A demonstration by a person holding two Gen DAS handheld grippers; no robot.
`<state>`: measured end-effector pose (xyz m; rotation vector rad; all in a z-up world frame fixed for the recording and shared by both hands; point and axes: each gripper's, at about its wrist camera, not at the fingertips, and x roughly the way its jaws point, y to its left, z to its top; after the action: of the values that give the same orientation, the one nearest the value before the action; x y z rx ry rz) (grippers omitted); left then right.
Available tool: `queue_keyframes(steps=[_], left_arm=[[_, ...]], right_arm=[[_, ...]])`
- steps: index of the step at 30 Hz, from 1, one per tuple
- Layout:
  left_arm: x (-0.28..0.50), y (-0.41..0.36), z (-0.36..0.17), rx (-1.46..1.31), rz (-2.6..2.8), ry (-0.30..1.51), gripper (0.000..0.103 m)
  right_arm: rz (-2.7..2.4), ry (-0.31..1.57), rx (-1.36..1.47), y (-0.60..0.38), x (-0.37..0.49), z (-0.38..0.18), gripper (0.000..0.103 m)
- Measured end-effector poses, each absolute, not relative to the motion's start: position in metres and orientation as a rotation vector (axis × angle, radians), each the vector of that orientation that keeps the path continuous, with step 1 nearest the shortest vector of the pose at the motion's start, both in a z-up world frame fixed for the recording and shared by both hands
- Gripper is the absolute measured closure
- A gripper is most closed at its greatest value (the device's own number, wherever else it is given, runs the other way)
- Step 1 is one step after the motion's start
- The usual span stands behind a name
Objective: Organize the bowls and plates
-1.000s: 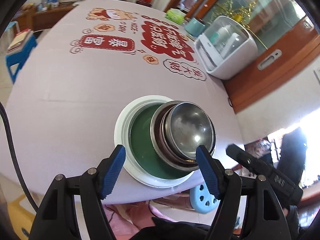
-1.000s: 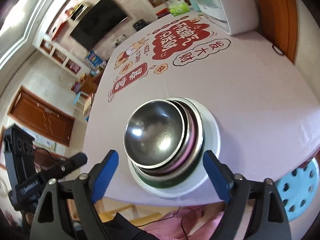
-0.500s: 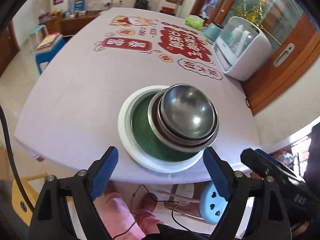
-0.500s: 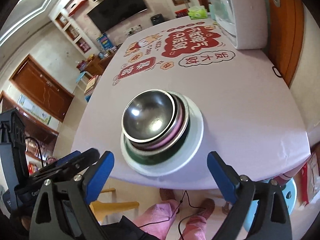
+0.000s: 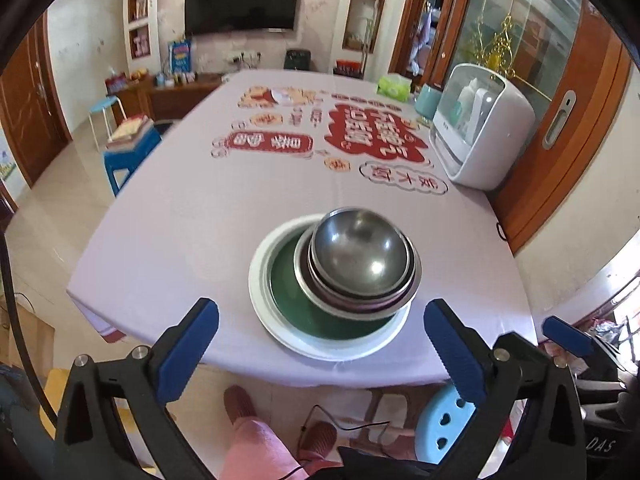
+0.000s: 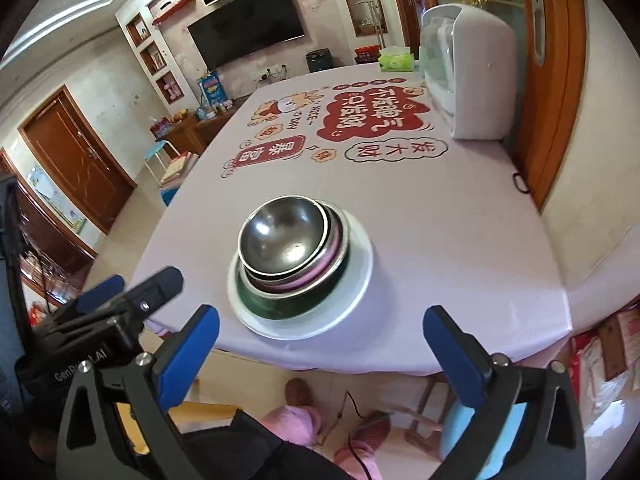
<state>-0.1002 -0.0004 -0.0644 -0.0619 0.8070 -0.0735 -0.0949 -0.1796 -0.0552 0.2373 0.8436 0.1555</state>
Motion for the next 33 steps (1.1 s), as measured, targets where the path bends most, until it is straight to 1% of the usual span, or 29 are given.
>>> queue_keyframes(steps=[7, 10, 33], left_arm=[[-0.109, -0.010, -0.047, -0.066, -0.005, 0.727, 0.001], [-0.108, -0.012, -0.041, -0.059, 0.023, 0.709, 0.001], [-0.105, -0.017, -0.039, -0.013, 0.114, 0.711, 0.001]], right_arm=[[0.135, 0.756, 0.136, -0.180, -0.102, -0.031, 0.000], [0.144, 0.752, 0.119, -0.181, -0.100, -0.029, 0.000], [0.174, 0.815, 0.161, -0.183, -0.078, -0.041, 0.000]])
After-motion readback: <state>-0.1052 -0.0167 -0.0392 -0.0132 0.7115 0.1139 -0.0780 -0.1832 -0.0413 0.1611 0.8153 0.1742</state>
